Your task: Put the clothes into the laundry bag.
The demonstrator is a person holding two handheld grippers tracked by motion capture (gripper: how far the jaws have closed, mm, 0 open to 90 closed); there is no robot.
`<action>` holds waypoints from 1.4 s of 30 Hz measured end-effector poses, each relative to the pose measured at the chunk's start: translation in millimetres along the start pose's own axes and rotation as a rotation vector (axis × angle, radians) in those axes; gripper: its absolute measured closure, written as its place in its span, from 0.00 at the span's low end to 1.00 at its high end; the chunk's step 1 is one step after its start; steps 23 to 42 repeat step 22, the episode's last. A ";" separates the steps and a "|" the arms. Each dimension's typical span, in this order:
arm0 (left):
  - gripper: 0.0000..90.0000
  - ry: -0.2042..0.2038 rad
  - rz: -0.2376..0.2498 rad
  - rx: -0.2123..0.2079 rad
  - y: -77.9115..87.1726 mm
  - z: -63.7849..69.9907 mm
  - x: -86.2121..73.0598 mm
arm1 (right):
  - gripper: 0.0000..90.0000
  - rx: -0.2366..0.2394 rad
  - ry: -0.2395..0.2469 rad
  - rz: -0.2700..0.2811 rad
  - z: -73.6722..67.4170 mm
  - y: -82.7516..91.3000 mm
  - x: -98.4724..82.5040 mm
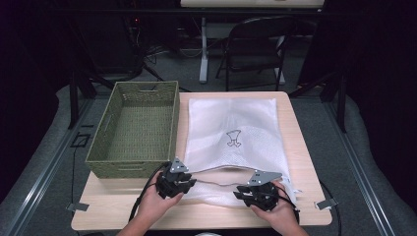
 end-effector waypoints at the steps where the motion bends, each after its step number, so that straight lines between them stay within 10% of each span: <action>1: 0.77 0.001 -0.002 -0.003 -0.5 0.1 -0.3 | 0.79 0.003 -0.002 0.001 -0.2 -0.9 -0.2; 42: 0.69 0.019 0.016 -0.017 -0.1 -0.5 1.2 | 0.67 0.012 -0.011 0.015 0.5 -2.5 -0.6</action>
Point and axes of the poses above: each handheld gripper's, and its own axes: y roughly backward along the jaws, x roughly out of its top, z roughly to its right, the point moved 1 cm from there along -y, roughly forward along the jaws, and after that the axes turned 2 degrees about x, right-handed, at the moved point
